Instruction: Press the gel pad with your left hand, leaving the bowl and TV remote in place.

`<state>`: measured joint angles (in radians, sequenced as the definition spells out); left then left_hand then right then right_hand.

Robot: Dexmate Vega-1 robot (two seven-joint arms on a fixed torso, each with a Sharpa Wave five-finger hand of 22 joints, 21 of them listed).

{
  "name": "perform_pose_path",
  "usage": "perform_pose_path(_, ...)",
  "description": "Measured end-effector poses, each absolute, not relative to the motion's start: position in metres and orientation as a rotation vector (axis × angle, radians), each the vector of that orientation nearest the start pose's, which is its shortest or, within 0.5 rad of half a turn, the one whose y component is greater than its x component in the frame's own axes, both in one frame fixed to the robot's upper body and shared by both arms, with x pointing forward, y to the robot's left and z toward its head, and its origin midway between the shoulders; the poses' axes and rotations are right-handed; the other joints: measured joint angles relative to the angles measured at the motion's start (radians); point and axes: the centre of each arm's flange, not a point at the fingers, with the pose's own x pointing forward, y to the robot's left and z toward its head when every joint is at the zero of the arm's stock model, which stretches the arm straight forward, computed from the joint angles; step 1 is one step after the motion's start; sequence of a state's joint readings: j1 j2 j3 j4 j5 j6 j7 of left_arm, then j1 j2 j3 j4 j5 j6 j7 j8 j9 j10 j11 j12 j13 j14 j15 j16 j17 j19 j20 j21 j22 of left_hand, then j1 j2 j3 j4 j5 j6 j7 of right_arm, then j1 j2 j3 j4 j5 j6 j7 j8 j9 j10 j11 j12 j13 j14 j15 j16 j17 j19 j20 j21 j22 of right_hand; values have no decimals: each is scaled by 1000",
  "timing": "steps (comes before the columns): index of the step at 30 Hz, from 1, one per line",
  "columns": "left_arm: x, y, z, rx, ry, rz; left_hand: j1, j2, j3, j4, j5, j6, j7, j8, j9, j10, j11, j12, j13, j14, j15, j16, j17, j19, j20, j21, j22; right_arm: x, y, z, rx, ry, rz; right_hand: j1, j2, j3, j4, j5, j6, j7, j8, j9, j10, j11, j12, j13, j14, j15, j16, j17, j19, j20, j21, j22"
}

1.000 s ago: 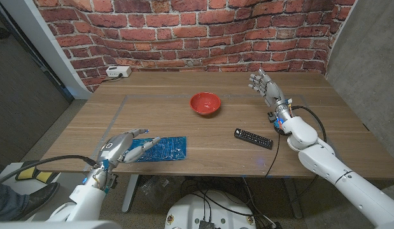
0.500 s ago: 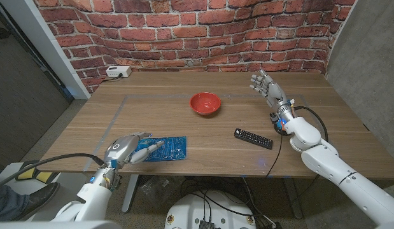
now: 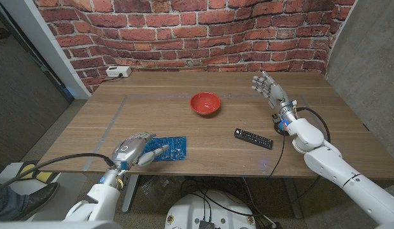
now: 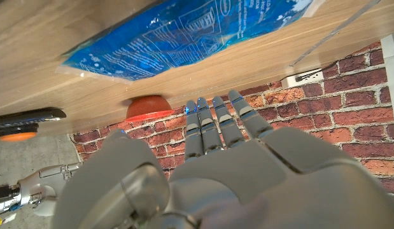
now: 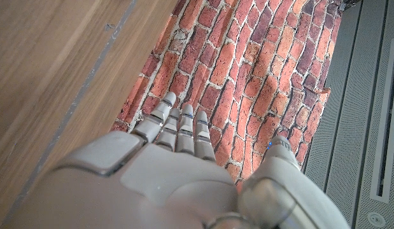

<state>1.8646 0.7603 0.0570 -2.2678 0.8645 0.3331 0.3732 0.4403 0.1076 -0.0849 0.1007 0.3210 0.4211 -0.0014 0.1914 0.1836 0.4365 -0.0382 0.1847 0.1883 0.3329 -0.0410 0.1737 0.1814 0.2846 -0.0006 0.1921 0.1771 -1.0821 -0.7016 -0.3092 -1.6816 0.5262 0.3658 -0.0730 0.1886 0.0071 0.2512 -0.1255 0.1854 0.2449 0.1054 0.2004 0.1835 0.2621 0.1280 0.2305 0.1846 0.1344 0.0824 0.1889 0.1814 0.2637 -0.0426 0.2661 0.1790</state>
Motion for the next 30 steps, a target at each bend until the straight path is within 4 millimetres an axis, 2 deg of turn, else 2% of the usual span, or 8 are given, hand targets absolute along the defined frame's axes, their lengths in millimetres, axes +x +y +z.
perform_pose_path(2,402,283,-158,1426,-545,301,-9,9,0,0,0,-9,-9,-5,0,-4,-4,0,0,0,0,0,0,-1,-1,0,0,559,-285,-19,-151,-761,242,0,0,0,0,-1,0,0,0,0,0,0,0,0,0,0,0,0,0,0,0,0)
perform_pose_path(12,415,276,-168,1423,-514,262,-9,9,-3,3,0,-23,-9,-7,0,-16,6,0,0,-7,0,0,0,-23,-1,-4,0,558,-289,-22,-143,-761,234,0,0,0,0,-5,0,0,0,0,4,-4,0,0,0,0,0,3,3,3,0,0)
perform_pose_path(30,432,269,-181,1430,-469,203,-8,8,-13,13,0,-12,-5,-2,0,-19,2,0,0,-7,0,4,0,-26,2,-4,2,557,-290,-22,-144,-763,226,0,0,0,0,-5,0,0,0,0,5,-5,0,0,5,5,0,3,4,3,-4,0)
